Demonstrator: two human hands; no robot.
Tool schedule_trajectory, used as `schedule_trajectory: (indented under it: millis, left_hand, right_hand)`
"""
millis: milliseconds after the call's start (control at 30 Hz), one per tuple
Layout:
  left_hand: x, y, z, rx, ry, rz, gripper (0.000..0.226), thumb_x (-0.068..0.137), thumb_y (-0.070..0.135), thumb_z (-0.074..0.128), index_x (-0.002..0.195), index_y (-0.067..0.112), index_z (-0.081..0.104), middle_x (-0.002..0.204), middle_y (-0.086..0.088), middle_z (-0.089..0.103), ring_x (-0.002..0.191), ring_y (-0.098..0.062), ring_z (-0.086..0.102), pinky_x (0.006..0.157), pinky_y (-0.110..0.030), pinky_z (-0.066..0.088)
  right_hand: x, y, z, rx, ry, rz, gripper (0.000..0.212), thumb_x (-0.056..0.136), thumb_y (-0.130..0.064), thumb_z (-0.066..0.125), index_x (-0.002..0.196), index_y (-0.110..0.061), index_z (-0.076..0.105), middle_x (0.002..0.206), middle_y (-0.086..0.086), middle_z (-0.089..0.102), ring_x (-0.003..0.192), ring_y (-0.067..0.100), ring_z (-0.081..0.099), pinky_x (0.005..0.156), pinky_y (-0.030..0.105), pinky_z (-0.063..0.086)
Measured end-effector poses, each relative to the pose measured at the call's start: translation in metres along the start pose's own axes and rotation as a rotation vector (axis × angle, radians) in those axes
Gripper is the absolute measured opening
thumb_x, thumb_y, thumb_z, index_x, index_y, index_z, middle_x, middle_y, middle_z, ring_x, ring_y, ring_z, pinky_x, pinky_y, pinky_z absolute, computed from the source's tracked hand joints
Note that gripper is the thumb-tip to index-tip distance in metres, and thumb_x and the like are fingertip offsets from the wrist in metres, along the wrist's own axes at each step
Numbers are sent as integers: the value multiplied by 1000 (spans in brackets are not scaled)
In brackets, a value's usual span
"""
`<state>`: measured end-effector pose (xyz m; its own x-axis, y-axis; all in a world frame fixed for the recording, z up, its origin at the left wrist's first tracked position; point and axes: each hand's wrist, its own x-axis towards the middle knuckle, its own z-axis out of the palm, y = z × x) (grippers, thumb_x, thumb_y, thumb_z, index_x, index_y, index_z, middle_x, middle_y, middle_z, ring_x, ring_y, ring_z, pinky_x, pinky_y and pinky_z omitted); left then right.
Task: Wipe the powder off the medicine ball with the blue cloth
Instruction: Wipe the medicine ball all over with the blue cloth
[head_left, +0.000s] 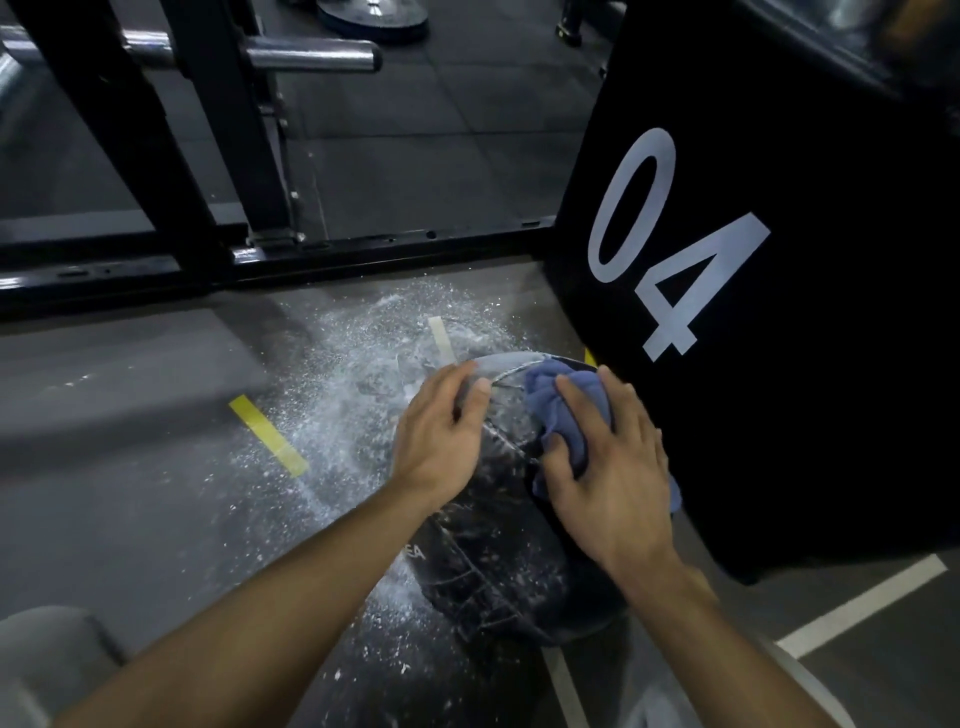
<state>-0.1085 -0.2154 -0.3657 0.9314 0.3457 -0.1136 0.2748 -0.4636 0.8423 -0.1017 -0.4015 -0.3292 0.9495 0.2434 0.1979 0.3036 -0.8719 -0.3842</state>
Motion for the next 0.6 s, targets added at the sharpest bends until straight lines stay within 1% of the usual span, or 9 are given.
schedule_trajectory:
  millis: [67, 133, 200, 233, 267, 367, 433, 533, 600]
  left_hand:
    - [6, -20, -2, -179, 19, -219, 58, 106, 64, 32, 154, 34, 45, 161, 4, 44, 144, -21, 43, 122, -50, 31]
    - [10, -41, 0, -345, -17, -484, 59, 107, 63, 34, 145, 24, 57, 148, -4, 59, 130, -22, 56, 119, -50, 38]
    - [9, -61, 4, -550, -128, -688, 69, 105, 68, 32, 130, 16, 69, 124, -13, 74, 109, -27, 71, 104, -48, 52]
    - [6, -68, 5, -642, -183, -765, 74, 104, 70, 31, 122, 13, 73, 115, -18, 77, 101, -32, 75, 95, -47, 56]
    - [3, -71, 7, -710, -227, -826, 79, 102, 73, 31, 117, 9, 75, 111, -22, 77, 98, -36, 76, 92, -48, 57]
    - [-4, -77, 13, -801, -298, -919, 96, 91, 87, 35, 118, 5, 75, 114, -27, 75, 110, -44, 71, 103, -59, 51]
    - [-7, -78, 14, -789, -301, -931, 101, 86, 92, 36, 122, 6, 75, 117, -27, 74, 113, -45, 70, 107, -61, 48]
    - [-10, -82, 5, -822, -295, -941, 104, 79, 96, 39, 128, 10, 73, 122, -25, 73, 116, -44, 69, 107, -62, 48]
    - [-13, -82, -6, -769, -292, -928, 106, 79, 97, 35, 126, 10, 74, 118, -23, 75, 114, -43, 70, 104, -60, 50]
  right_hand:
    - [-7, 8, -1, 57, 55, 17, 66, 95, -52, 45, 159, -34, 45, 171, 5, 31, 157, 34, 31, 117, 68, 36]
    - [-16, 17, -2, 97, 89, 43, 71, 95, -53, 44, 163, -33, 37, 173, 4, 26, 159, 31, 28, 119, 67, 35]
    - [-23, 26, -4, 139, 103, 99, 76, 95, -54, 43, 167, -32, 29, 174, 2, 24, 161, 27, 22, 123, 66, 29]
    - [-25, 28, -4, 153, 119, 130, 77, 95, -55, 42, 167, -30, 28, 174, 2, 25, 162, 26, 20, 124, 65, 27]
    - [-28, 30, -5, 164, 142, 155, 78, 95, -56, 42, 167, -28, 28, 174, 2, 26, 162, 25, 20, 125, 64, 26]
    - [-37, 30, -3, 184, 204, 136, 74, 97, -52, 43, 164, -22, 36, 169, 4, 35, 158, 24, 30, 123, 59, 33]
    - [-41, 27, -1, 186, 218, 107, 72, 97, -49, 45, 163, -21, 40, 166, 4, 39, 154, 25, 37, 120, 58, 38]
    - [-36, 21, -1, 210, 219, 87, 72, 95, -49, 45, 162, -24, 42, 162, 3, 42, 147, 28, 43, 116, 58, 42]
    - [-31, 14, 1, 241, 211, 40, 71, 94, -47, 45, 161, -23, 43, 160, 3, 44, 144, 27, 45, 115, 57, 42]
